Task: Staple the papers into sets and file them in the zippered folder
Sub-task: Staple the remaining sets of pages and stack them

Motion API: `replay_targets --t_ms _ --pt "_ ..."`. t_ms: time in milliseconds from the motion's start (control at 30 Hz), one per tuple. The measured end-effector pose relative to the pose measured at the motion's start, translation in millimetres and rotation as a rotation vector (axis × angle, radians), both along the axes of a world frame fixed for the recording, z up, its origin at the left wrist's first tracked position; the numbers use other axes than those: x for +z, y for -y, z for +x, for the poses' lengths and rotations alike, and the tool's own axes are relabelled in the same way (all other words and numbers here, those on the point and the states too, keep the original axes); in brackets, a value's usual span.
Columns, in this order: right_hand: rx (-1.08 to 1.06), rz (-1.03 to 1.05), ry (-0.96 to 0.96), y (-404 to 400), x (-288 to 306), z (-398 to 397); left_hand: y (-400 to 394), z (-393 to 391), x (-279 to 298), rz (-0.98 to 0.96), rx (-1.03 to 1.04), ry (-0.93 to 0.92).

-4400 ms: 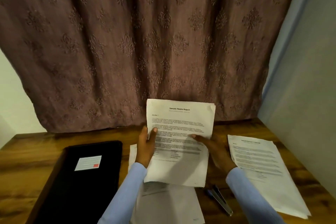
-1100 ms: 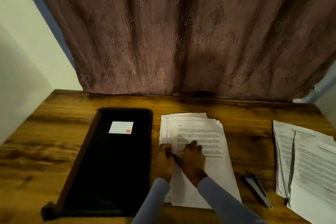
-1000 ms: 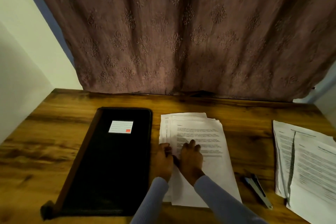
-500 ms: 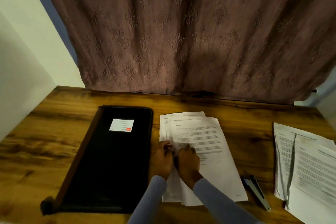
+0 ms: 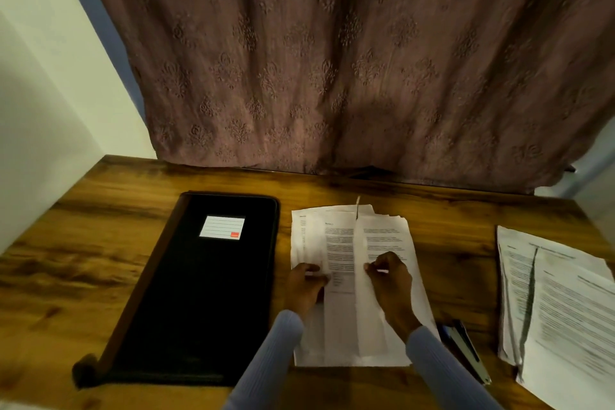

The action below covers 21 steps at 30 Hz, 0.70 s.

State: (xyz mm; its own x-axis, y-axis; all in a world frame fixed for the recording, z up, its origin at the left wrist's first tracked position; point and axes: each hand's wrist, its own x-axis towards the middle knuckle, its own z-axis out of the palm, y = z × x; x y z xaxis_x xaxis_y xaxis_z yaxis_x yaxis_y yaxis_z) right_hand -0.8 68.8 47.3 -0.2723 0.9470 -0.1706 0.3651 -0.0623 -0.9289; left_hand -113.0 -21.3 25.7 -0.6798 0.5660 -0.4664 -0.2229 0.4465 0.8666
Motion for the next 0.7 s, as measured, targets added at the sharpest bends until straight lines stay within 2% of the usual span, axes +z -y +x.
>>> replay_targets --t_ms 167,333,400,533,633,700 --pt "0.032 0.048 -0.041 -0.8 -1.2 3.5 -0.7 -2.8 -8.6 -0.024 0.007 -0.020" --pt "0.125 0.120 0.075 4.3 0.3 -4.0 0.2 0.6 -6.6 0.001 0.064 -0.009" --pt "0.137 0.110 0.057 6.2 -3.2 -8.5 2.2 3.0 -5.5 0.021 0.092 -0.019" --pt "0.230 0.228 0.253 8.7 -9.1 -18.9 4.4 5.6 -5.1 0.054 0.038 -0.021" --pt "0.226 0.181 0.358 8.6 -8.0 -27.1 4.0 9.4 4.0 0.139 -0.081 -0.112" --pt "0.219 0.186 0.452 4.7 -9.9 -31.3 4.2 9.6 8.4 0.183 -0.144 -0.099"
